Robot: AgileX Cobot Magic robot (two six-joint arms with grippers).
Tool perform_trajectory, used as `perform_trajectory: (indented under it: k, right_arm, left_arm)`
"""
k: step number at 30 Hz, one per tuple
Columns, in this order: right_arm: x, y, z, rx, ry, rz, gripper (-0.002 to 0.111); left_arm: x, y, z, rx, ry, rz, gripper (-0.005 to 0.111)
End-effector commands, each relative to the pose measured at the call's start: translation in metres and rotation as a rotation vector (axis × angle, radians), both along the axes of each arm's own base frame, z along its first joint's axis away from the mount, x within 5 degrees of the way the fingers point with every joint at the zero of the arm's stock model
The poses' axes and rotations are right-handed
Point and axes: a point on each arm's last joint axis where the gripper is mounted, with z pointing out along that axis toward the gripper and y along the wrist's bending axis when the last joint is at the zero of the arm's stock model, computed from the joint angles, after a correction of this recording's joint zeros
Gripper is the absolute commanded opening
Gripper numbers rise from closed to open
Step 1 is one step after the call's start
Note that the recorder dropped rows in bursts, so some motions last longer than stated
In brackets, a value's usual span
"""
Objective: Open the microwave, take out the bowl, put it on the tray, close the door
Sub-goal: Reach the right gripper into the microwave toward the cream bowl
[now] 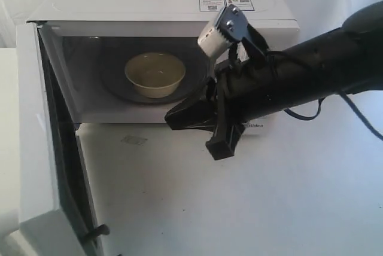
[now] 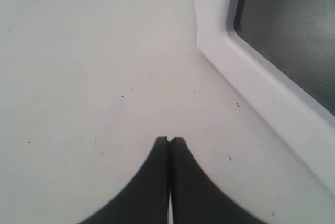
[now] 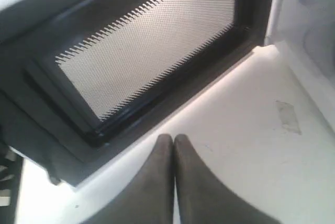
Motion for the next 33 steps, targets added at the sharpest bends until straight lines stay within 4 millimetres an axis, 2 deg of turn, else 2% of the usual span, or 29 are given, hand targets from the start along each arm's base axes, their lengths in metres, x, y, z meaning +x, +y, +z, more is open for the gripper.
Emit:
perform_trajectory:
  k: [1, 5, 10, 15, 21, 26, 30, 32, 33]
  right_arm:
    - [-0.002, 0.019, -0.013, -0.056, -0.115, 0.114, 0.000]
    - [-0.004, 0.043, -0.027, -0.137, -0.186, 0.123, 0.000]
    - [-0.006, 0.067, -0.040, -0.327, -0.400, 0.131, 0.000]
    - [0.003, 0.081, -0.032, -0.361, -0.565, -0.068, 0.000]
    - [0.015, 0.094, -0.020, -0.352, -0.686, -0.200, 0.000]
    - [0.028, 0.099, -0.021, -0.316, -0.627, -0.325, 0.000]
    - [0.025, 0.108, -0.033, -0.307, -0.552, -0.240, 0.000]
    - [0.019, 0.114, -0.040, -0.294, -0.496, -0.155, 0.000]
    - [0.012, 0.118, -0.042, -0.287, -0.473, -0.042, 0.000]
  left_arm:
    - [0.000, 0.000, -0.001, -0.010, -0.004, -0.003, 0.000]
    - [0.000, 0.000, -0.001, -0.010, -0.004, -0.003, 0.000]
    - [0.000, 0.000, -0.001, -0.010, -0.004, -0.003, 0.000]
    - [0.000, 0.000, -0.001, -0.010, -0.004, -0.003, 0.000]
    - [0.000, 0.000, -0.001, -0.010, -0.004, -0.003, 0.000]
    - [0.000, 0.000, -0.001, -0.010, -0.004, -0.003, 0.000]
    - [0.000, 0.000, -0.001, -0.010, -0.004, -0.003, 0.000]
    - [0.000, 0.000, -0.001, -0.010, -0.004, -0.003, 0.000]
    - [0.000, 0.000, -0.001, -0.010, -0.004, -0.003, 0.000]
